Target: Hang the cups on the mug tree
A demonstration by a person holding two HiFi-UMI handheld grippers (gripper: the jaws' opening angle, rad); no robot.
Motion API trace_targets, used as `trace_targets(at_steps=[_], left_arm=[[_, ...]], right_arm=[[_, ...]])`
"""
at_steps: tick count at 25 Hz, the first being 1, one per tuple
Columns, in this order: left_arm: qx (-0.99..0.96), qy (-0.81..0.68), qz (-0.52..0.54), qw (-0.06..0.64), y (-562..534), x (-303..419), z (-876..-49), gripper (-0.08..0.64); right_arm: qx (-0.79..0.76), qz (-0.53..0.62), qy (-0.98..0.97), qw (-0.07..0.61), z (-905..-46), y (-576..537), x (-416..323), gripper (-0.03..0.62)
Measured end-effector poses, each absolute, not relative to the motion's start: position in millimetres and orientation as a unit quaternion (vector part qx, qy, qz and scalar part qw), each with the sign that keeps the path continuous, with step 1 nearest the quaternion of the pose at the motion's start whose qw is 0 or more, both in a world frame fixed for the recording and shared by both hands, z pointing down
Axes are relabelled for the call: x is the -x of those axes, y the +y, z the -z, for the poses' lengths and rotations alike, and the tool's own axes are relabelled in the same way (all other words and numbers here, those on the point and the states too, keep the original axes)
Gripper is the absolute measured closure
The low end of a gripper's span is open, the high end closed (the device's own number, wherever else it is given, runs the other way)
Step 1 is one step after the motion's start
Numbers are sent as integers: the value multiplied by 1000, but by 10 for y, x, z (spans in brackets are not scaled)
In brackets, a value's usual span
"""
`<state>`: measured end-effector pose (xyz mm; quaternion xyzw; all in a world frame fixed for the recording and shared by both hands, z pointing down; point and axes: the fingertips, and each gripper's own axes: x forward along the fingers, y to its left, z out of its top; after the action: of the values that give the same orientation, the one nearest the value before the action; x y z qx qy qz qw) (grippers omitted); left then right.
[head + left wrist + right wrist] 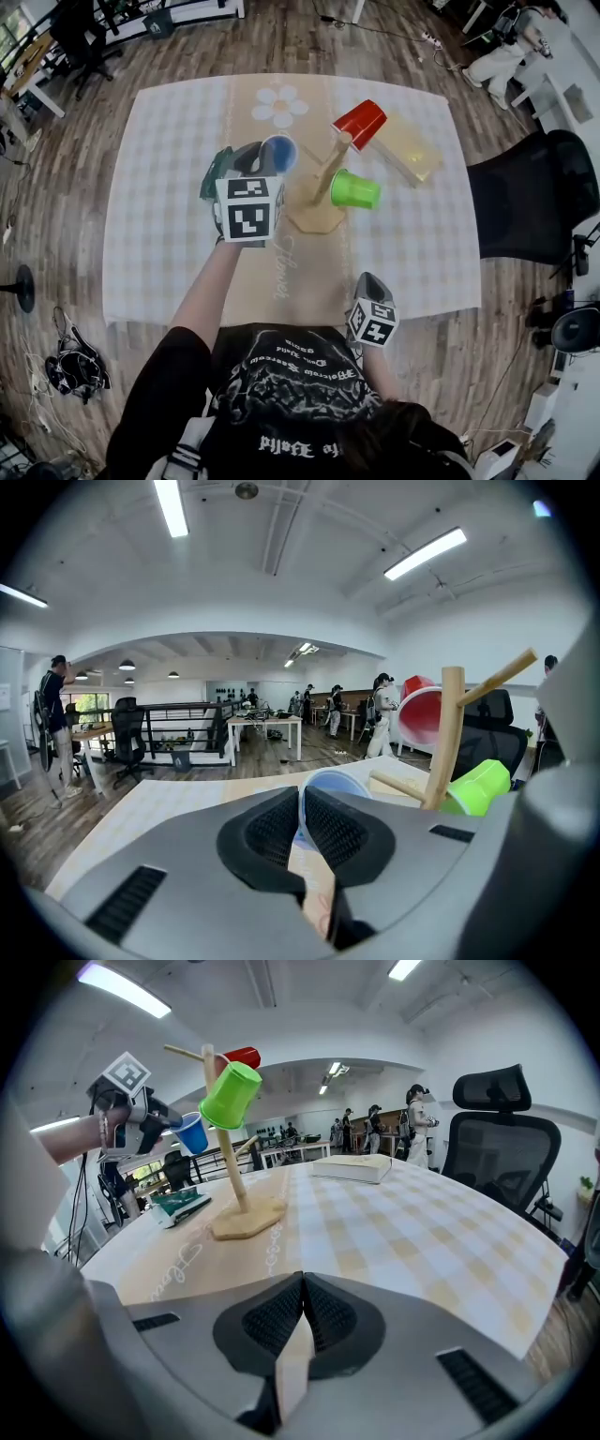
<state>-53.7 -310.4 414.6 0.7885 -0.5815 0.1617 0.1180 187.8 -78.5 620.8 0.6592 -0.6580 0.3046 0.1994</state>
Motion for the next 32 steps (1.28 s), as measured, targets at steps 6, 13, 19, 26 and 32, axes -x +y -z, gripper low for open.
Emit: trace_targets(at_steps=[6, 13, 19, 26, 32], left_arm=[[-793, -580, -161, 92, -3135, 437, -4054, 520], [-800, -574, -173, 20, -3095, 324, -3900, 520], [-800, -564, -200, -53, -2996, 208, -3849, 518], [-800, -554, -214, -89, -2887, 92, -3831, 518], [-802, -544, -219, -114, -2819, 44, -3836, 518]], right_arm=[[-663, -318, -647, 202, -6296, -714, -1950, 583], [-664, -324, -643, 204, -6347, -705, -1987, 583], [-661, -325, -644, 207, -6370, -704, -1984, 583], [-654, -327, -650, 209, -6383, -687, -1960, 583], [-649, -324, -655, 212, -6378, -700, -1907, 583]])
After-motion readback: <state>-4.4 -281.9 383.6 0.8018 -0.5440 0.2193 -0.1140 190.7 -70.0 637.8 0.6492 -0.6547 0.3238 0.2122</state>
